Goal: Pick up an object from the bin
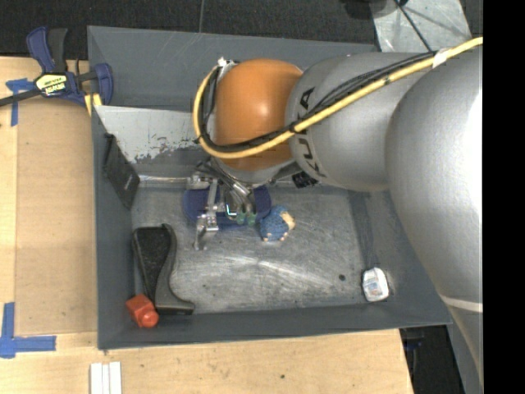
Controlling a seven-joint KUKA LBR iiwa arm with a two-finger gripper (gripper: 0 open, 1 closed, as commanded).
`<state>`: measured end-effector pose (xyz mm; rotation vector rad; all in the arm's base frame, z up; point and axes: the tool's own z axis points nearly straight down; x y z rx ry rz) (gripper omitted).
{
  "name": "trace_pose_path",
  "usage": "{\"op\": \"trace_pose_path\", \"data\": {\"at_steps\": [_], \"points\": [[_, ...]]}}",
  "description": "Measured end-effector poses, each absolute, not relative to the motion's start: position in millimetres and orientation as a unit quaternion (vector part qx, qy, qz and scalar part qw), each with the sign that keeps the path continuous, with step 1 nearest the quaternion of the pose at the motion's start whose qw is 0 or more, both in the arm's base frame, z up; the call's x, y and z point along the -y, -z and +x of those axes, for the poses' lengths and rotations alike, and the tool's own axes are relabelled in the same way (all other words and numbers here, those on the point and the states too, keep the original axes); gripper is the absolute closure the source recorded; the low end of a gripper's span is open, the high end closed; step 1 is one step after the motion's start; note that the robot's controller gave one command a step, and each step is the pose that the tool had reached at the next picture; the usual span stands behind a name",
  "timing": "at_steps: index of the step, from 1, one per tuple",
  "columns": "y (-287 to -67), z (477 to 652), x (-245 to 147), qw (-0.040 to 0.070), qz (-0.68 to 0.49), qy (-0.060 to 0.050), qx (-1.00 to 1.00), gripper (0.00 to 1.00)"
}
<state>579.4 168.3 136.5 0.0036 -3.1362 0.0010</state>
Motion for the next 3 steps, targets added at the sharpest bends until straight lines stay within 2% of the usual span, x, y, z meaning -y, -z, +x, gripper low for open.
{"op": "trace_pose_path", "data": {"at_steps": [1, 2, 3], "points": [[-81.4, 622.2, -107.3, -0.001, -0.016, 0.000, 1.000, 0.00], [-81.1, 623.2, -106.7, -0.002, -0.017, 0.001, 1.000, 1.00], [-184.7, 624.3, -126.6, -0.006, -0.009, 0.001, 1.000, 1.00]]}}
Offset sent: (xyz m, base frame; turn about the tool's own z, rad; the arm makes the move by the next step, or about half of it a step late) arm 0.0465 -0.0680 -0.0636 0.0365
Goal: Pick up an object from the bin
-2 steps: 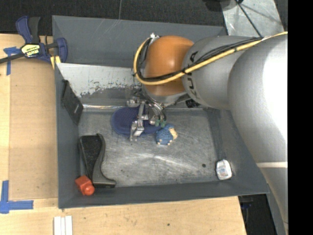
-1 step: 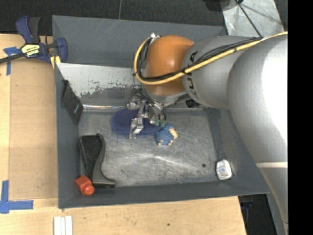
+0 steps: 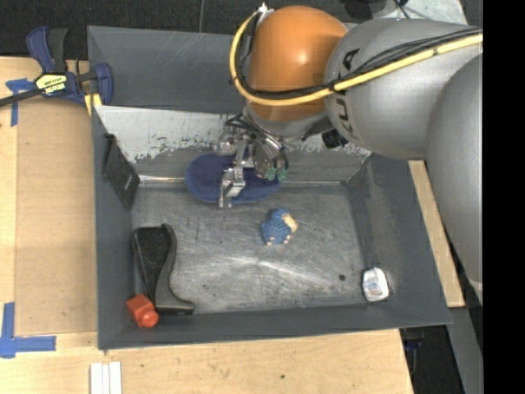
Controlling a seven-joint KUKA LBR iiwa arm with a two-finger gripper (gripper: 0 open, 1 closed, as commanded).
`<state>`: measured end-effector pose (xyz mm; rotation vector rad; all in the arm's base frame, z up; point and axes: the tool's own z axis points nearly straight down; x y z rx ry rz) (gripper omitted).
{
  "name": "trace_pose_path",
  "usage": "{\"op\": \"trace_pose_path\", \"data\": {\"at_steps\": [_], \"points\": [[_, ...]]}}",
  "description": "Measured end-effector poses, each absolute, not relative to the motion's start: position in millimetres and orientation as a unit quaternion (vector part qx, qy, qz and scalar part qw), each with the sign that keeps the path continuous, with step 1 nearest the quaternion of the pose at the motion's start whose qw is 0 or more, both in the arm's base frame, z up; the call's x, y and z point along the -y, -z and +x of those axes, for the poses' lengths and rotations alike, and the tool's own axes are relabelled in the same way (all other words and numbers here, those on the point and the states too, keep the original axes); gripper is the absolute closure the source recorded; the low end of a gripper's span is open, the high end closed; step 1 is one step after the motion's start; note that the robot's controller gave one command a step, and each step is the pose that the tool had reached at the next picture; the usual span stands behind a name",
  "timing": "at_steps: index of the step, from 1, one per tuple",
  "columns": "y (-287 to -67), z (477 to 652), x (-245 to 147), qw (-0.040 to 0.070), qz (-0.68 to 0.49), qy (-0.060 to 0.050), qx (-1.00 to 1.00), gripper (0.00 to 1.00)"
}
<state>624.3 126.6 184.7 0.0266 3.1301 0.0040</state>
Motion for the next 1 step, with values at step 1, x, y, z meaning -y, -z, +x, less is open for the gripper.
{"op": "trace_pose_path", "data": {"at_steps": [1], "points": [[-244.3, 613.5, -143.8, 0.005, 0.000, -0.001, -1.000, 1.00]]}}
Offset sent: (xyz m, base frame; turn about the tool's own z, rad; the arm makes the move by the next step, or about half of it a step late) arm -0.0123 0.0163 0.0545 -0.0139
